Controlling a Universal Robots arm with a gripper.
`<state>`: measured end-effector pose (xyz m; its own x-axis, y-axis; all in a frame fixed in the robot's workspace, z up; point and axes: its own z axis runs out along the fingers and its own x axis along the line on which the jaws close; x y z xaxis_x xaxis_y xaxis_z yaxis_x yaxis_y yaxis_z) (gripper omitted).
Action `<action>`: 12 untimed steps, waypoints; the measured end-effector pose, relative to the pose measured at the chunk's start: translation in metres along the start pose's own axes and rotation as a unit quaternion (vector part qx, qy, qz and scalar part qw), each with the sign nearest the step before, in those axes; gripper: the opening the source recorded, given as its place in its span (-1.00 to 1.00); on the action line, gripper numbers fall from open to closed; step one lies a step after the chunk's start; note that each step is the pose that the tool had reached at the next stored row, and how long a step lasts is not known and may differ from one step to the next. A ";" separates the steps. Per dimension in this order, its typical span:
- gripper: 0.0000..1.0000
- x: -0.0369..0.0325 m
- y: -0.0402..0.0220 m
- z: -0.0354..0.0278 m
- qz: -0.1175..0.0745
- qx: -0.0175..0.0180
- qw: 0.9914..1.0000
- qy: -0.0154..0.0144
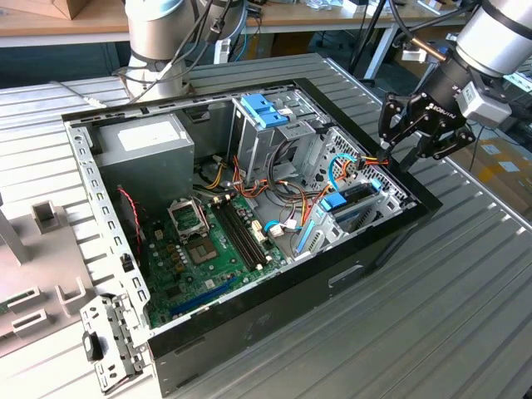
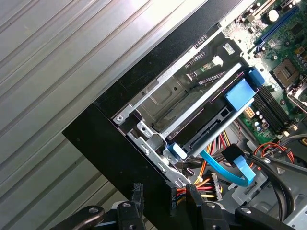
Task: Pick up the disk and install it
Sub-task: 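Insert the first disk wire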
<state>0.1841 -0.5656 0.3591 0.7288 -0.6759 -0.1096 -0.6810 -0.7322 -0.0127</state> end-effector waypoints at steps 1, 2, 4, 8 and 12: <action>-0.04 0.0000 0.0000 0.0000 0.000 0.000 1.000 0.000; -0.07 0.0000 0.0000 0.0001 0.000 0.000 1.000 0.000; -0.44 0.0000 0.0000 0.0001 0.000 0.000 1.000 0.000; -0.59 0.0000 0.0000 0.0001 0.000 0.000 1.000 0.000; -0.59 0.0000 0.0000 0.0003 0.000 0.000 1.000 0.000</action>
<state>0.1841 -0.5656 0.3588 0.7288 -0.6759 -0.1095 -0.6810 -0.7322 -0.0126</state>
